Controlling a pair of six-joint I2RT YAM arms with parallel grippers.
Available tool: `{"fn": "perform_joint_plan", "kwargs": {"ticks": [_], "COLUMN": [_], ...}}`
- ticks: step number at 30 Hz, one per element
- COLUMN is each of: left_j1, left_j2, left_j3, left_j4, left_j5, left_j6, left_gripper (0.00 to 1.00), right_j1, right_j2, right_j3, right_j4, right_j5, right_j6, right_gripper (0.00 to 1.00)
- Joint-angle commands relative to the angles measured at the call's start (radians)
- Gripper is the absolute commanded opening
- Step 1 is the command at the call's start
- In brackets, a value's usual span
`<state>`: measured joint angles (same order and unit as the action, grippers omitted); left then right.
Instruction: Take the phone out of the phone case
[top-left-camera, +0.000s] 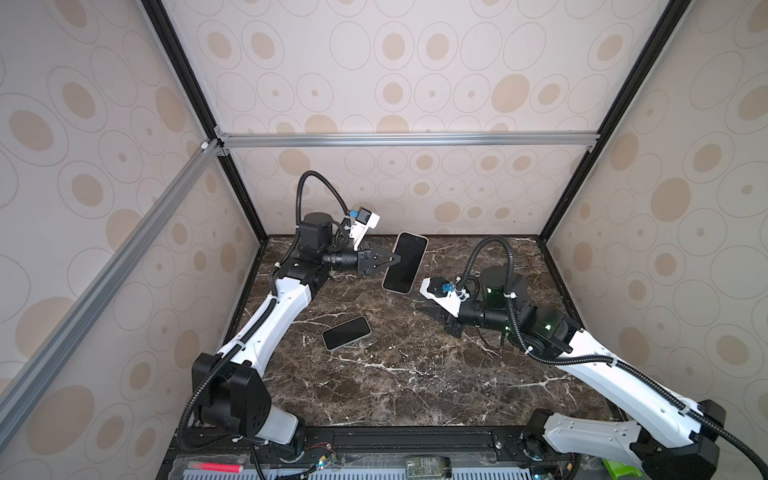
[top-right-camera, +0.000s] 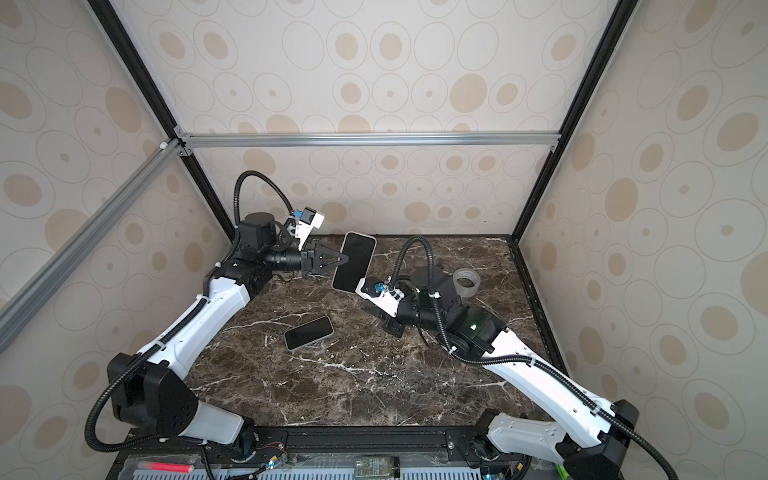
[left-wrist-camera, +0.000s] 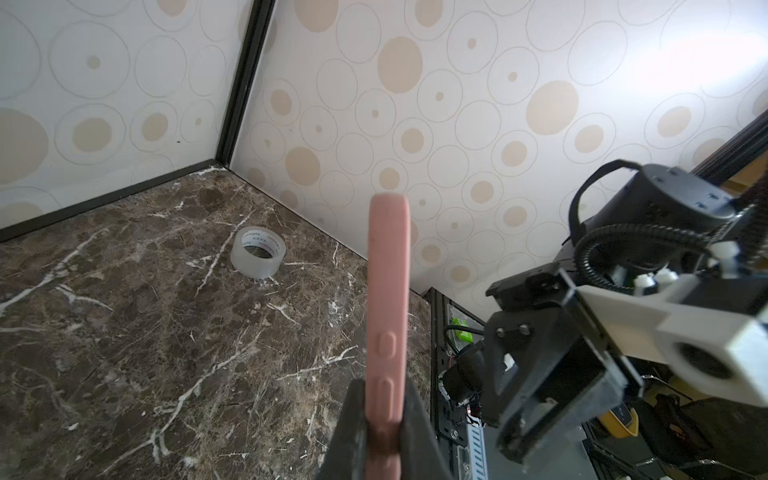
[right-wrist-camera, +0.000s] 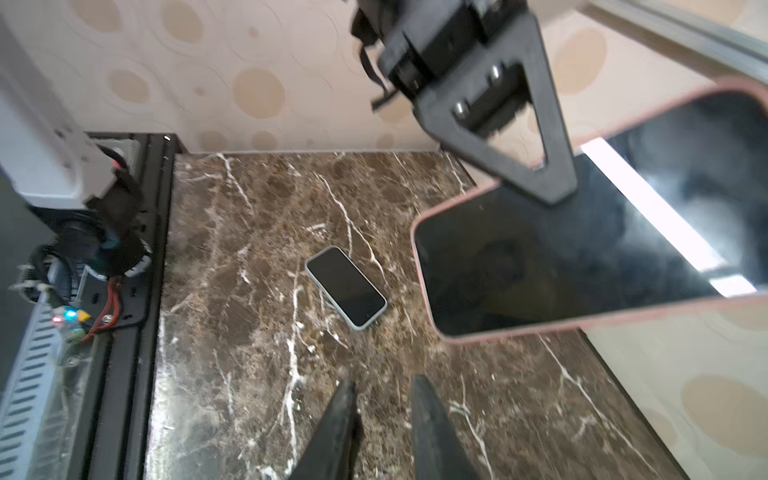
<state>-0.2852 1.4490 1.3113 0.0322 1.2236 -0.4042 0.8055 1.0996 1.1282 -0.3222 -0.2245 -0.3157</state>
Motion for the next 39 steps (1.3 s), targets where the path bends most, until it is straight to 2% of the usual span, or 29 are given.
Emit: {"fn": "perform_joint_plan", "kwargs": {"ticks": [1,5,10,13,16,19,22,26,28,33,39], "left_j1": [0.006,0.007,0.006,0.005,0.003,-0.002,-0.009,-0.026,-0.038,-0.072,-0.102], "left_j2": [-0.07,-0.114,-0.161,-0.176,-0.163,-0.121,-0.086,-0.071,-0.073,-0.099,-0.132], "left_j3": [-0.054,-0.151,-0.232,-0.262,-0.285,-0.278,-0.263,-0.245,-0.244,-0.249,-0.272], "left_j4": [0.448,0.727,1.009,1.164,1.372,1.592,1.718,1.752,1.742,1.67,1.574], "left_j5": [-0.022,-0.05,-0.075,-0.091,-0.108,-0.11,-0.106,-0.086,-0.074,-0.042,-0.022], "left_j6": [-0.238,-0.417,-0.6,-0.695,-0.828,-0.988,-1.077,-1.095,-1.079,-0.978,-0.846], "left_gripper": [0.0,0.0,0.0,0.0,0.0,0.0,0.0,0.0,0.0,0.0,0.0], "right_j1": [-0.003,-0.045,-0.216,-0.266,-0.27,-0.269,-0.256,-0.22,-0.218,-0.206,-0.205], "right_j2": [-0.038,-0.035,-0.057,-0.072,-0.083,-0.078,-0.069,-0.058,-0.062,-0.046,-0.015], "right_j3": [-0.066,-0.099,-0.147,-0.155,-0.119,-0.065,-0.005,0.056,0.061,0.062,0.04], "right_j4": [0.208,0.293,0.492,0.582,0.577,0.543,0.486,0.417,0.437,0.56,0.761], "right_j5": [0.12,0.077,-0.188,-0.283,-0.338,-0.428,-0.47,-0.47,-0.452,-0.387,-0.414], "right_j6": [0.252,0.422,0.743,0.842,0.815,0.702,0.652,0.591,0.603,0.716,0.855], "right_gripper": [0.31,0.32,0.32,0.32,0.35,0.4,0.4,0.38,0.38,0.37,0.38]}}
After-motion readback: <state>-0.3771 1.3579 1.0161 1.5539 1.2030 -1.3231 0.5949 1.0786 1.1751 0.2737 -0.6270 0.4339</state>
